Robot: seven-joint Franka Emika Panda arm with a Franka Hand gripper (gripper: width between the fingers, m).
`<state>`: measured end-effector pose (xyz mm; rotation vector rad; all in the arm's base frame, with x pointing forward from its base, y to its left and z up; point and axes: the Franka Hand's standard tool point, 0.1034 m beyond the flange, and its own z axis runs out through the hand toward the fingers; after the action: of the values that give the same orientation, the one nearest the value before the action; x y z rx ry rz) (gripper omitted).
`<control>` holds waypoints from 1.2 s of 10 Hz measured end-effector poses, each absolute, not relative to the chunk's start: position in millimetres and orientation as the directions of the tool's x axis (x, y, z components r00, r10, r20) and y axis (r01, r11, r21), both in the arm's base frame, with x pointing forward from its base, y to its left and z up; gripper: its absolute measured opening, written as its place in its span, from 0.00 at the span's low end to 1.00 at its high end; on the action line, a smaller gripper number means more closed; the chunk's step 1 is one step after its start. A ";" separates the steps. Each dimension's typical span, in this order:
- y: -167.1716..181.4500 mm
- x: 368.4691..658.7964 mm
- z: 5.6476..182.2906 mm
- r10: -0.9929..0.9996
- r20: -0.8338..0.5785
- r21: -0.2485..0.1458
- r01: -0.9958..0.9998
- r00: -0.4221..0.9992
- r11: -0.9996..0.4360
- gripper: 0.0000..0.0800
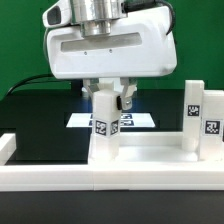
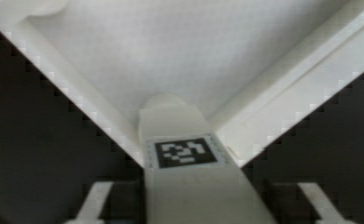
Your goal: Assemble desk
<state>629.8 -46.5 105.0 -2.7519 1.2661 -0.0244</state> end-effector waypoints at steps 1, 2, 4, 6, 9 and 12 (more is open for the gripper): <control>-46.6 629.5 104.7 -0.790 -0.038 -0.106 -0.789 0.612 -0.605 0.38; -47.1 629.0 104.2 -0.827 -0.045 -0.104 -0.826 0.560 -0.553 0.37; -48.5 627.7 104.1 -0.962 -0.071 -0.084 -0.963 0.264 -0.258 0.37; -47.8 633.6 103.3 -0.972 -0.158 -0.083 -0.979 -0.174 0.189 0.37; -50.7 634.1 103.4 -0.946 -0.188 -0.075 -0.957 -0.262 0.280 0.45; -48.7 634.3 103.4 -0.986 -0.165 -0.119 -0.992 -0.025 0.045 0.67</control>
Offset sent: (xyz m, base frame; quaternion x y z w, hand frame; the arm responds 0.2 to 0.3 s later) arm -0.0121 -0.0185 0.0055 -0.0389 0.0353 0.3443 0.9374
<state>634.3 -48.7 103.4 -2.0412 2.1148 0.0430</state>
